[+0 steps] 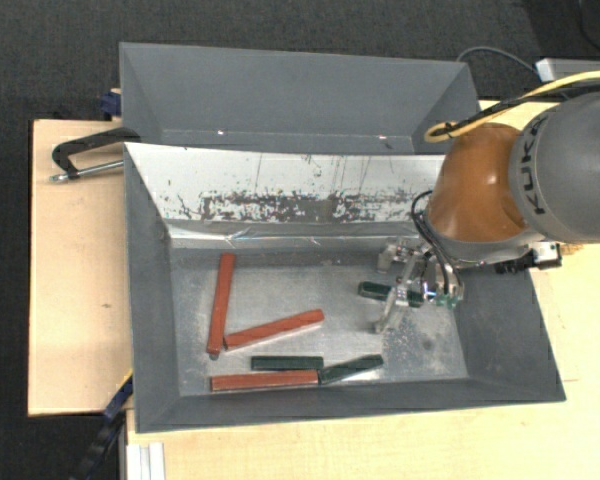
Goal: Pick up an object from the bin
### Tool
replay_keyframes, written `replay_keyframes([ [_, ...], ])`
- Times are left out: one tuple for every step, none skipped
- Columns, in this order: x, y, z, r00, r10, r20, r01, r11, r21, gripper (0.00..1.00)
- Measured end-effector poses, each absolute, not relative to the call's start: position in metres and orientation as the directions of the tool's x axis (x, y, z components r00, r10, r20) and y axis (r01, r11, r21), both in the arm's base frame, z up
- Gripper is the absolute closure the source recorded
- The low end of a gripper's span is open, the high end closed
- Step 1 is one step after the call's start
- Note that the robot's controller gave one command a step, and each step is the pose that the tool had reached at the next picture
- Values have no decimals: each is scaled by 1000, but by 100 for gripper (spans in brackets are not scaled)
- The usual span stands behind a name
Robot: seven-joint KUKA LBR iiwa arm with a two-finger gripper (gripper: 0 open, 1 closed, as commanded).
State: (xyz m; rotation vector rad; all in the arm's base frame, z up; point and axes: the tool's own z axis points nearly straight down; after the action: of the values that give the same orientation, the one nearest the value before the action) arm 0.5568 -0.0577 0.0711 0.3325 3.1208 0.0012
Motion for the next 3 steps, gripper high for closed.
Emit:
replay_keyframes([
  [558, -59, 72, -962, 273, -3, 273, 962, 2, 100],
  [558, -59, 72, -962, 273, -3, 273, 962, 2, 100],
  [557, -59, 75, -962, 273, 0, 273, 962, 1, 100],
])
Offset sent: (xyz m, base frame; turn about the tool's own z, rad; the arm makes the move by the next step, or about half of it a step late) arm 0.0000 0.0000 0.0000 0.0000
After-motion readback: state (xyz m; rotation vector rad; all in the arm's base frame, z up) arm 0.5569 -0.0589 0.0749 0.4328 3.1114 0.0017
